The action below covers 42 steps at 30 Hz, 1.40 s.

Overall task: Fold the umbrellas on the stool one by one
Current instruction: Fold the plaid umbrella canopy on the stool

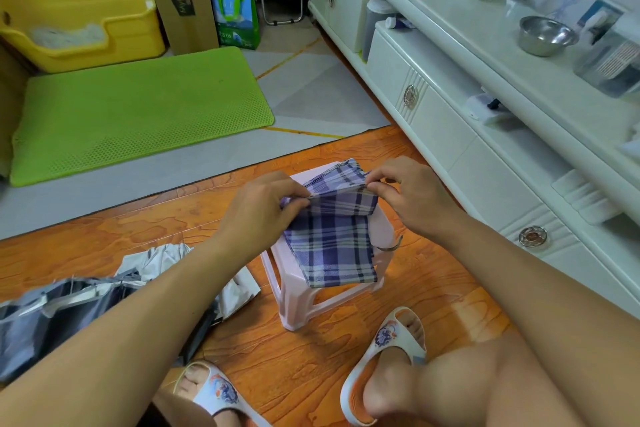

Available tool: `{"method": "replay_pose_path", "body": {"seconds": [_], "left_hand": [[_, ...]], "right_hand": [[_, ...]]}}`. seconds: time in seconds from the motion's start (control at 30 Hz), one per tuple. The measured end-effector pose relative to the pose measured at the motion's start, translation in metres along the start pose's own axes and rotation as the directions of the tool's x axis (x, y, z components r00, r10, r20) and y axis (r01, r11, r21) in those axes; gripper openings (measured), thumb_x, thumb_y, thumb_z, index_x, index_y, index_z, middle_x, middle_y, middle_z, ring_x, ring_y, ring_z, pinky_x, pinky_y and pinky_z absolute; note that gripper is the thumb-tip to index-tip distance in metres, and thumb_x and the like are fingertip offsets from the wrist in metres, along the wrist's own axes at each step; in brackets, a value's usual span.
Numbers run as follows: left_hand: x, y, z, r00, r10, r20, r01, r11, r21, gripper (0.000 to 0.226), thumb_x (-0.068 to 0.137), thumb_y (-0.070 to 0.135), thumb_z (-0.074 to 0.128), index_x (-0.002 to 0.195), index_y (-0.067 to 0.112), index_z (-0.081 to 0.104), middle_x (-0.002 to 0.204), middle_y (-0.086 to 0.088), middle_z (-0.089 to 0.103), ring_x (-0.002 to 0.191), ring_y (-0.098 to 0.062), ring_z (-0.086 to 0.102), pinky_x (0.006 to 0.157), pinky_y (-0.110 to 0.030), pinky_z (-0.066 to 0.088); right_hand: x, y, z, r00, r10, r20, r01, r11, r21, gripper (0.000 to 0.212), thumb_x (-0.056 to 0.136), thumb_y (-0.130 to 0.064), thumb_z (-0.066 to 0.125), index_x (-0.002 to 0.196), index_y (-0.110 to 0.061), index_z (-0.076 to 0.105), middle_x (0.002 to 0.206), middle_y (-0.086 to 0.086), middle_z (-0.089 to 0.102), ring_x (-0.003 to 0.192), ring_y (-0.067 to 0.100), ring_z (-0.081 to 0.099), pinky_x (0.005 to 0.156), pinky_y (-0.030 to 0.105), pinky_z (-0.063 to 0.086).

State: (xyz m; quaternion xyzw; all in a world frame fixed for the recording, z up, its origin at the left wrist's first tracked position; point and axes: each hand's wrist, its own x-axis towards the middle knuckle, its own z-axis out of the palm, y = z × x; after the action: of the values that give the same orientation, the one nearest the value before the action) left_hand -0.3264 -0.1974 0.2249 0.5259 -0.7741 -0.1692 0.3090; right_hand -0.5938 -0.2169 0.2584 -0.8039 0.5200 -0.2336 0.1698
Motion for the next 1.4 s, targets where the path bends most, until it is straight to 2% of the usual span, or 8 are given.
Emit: {"method": "replay_pose_path", "body": {"seconds": [0.33,0.5,0.63,0.8,0.93,1.07,1.23,1.4], "left_hand": [[-0.002,0.008,-0.002,0.959,-0.282,0.004,0.279,0.948,-0.156,0.007,0.092,0.023,0.072,0.089,0.023,0.066,0.084,0.005,0.066,0.081,-0.012,0.061,0.072,-0.034,0.051],[-0.009,0.01,0.007,0.754,-0.634,0.175,0.603,0.56,-0.568,0.008,0.096,0.02,0.058,0.09,0.015,0.062,0.093,-0.01,0.073,0.097,-0.036,0.068,0.092,-0.06,0.054],[-0.005,0.012,0.006,0.748,-0.617,0.246,0.634,0.553,-0.54,0.016,0.089,0.023,0.056,0.097,0.024,0.07,0.102,-0.001,0.073,0.103,-0.025,0.068,0.093,-0.048,0.056],[-0.007,0.006,0.008,0.736,-0.582,0.345,0.676,0.656,-0.336,0.015,0.097,0.029,0.061,0.109,0.022,0.067,0.102,0.005,0.069,0.087,-0.009,0.061,0.067,-0.026,0.046],[-0.012,0.001,0.013,0.83,-0.43,0.355,0.545,0.763,-0.349,0.027,0.096,0.029,0.068,0.123,0.029,0.066,0.12,0.013,0.069,0.111,-0.008,0.064,0.093,-0.031,0.053],[-0.008,0.007,0.016,0.917,-0.347,0.194,0.396,0.848,-0.352,0.015,0.093,0.028,0.072,0.106,0.02,0.072,0.108,0.003,0.068,0.099,-0.011,0.062,0.081,-0.028,0.054],[-0.007,0.008,0.015,0.888,-0.434,0.155,0.444,0.718,-0.535,0.01,0.095,0.018,0.07,0.104,0.014,0.073,0.09,-0.007,0.073,0.079,-0.012,0.067,0.054,-0.014,0.049],[-0.006,0.006,0.013,0.862,-0.459,0.214,0.471,0.571,-0.672,0.017,0.098,0.022,0.067,0.112,0.016,0.074,0.095,-0.011,0.077,0.092,-0.021,0.075,0.086,-0.039,0.062]], "right_hand": [[-0.004,0.009,0.0,0.999,0.044,0.01,-0.044,0.999,0.03,0.008,0.094,-0.017,0.069,0.097,-0.02,0.075,0.097,-0.011,0.068,0.096,0.016,0.06,0.087,0.048,0.052],[-0.002,0.008,0.003,0.999,0.053,0.006,-0.053,0.998,0.036,0.009,0.093,-0.018,0.071,0.099,-0.021,0.076,0.099,-0.009,0.067,0.096,0.015,0.062,0.086,0.046,0.054],[0.001,0.006,0.004,0.995,0.1,-0.032,-0.097,0.993,0.067,0.009,0.092,-0.018,0.072,0.099,-0.021,0.078,0.097,-0.01,0.06,0.094,0.012,0.059,0.085,0.036,0.053],[0.003,0.003,0.004,0.986,0.15,-0.076,-0.145,0.987,0.062,0.01,0.091,-0.016,0.073,0.099,-0.018,0.079,0.095,-0.006,0.056,0.089,0.009,0.056,0.079,0.023,0.048],[0.006,0.001,0.004,0.981,0.176,-0.076,-0.169,0.982,0.084,0.009,0.092,-0.017,0.072,0.098,-0.021,0.078,0.094,-0.006,0.056,0.088,0.011,0.057,0.08,0.032,0.052],[0.009,0.0,0.006,0.972,0.22,-0.078,-0.208,0.969,0.136,0.01,0.093,-0.02,0.071,0.099,-0.023,0.079,0.095,-0.004,0.056,0.088,0.014,0.058,0.082,0.039,0.053],[0.012,-0.007,0.008,0.921,0.388,0.028,-0.381,0.884,0.271,0.038,0.098,-0.046,0.06,0.133,-0.03,0.06,0.105,-0.008,0.059,0.097,0.007,0.059,0.093,0.036,0.053],[0.011,-0.004,0.009,0.87,0.442,0.219,-0.491,0.737,0.465,0.051,0.099,-0.046,0.06,0.146,-0.03,0.049,0.112,-0.003,0.07,0.11,0.009,0.064,0.09,0.025,0.049]]}}
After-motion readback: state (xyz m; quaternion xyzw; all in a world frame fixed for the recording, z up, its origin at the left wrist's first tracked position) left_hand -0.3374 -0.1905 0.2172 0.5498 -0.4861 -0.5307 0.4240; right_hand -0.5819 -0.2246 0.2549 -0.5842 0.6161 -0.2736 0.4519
